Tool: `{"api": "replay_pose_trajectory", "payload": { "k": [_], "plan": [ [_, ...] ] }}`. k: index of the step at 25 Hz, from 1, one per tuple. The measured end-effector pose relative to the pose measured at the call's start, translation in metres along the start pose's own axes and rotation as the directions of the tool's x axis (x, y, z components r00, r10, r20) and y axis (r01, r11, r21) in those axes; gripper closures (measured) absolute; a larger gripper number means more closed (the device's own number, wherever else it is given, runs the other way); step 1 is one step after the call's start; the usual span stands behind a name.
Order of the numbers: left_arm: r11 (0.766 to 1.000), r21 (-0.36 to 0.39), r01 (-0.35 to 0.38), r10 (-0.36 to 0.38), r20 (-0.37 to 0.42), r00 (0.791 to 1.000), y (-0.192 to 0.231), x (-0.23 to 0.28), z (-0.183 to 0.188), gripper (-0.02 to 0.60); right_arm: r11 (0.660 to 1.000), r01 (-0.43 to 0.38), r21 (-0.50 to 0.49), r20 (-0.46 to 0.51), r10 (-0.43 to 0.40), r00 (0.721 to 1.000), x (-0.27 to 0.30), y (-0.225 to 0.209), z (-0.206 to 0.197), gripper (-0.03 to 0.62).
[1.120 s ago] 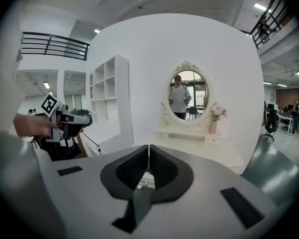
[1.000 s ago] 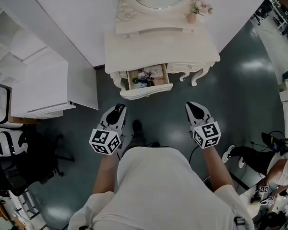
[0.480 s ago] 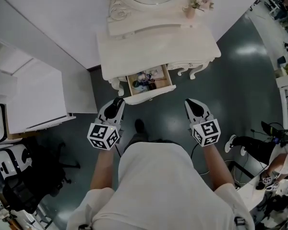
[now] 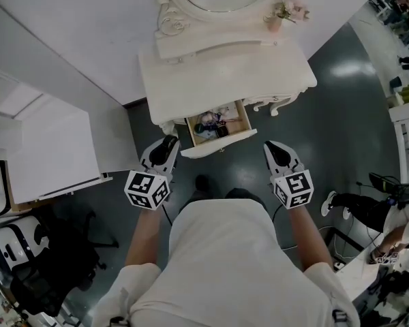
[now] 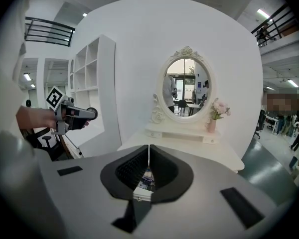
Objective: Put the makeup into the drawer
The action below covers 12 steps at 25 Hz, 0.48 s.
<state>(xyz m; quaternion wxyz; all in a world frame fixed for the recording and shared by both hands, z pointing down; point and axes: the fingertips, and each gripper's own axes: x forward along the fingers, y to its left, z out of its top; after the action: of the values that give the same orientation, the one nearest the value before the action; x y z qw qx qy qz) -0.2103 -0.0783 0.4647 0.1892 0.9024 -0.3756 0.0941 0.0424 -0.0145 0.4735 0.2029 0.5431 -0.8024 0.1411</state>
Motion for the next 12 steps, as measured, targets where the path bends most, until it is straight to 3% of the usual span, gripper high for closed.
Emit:
{"api": "replay_pose_trajectory", "payload": {
  "k": [12],
  "plan": [
    [1.000, -0.007, 0.003, -0.004, -0.036, 0.999, 0.000, 0.027, 0.000, 0.508, 0.999, -0.036, -0.007, -0.020, 0.035, 0.999, 0.022, -0.014, 0.006, 0.565]
  ]
}}
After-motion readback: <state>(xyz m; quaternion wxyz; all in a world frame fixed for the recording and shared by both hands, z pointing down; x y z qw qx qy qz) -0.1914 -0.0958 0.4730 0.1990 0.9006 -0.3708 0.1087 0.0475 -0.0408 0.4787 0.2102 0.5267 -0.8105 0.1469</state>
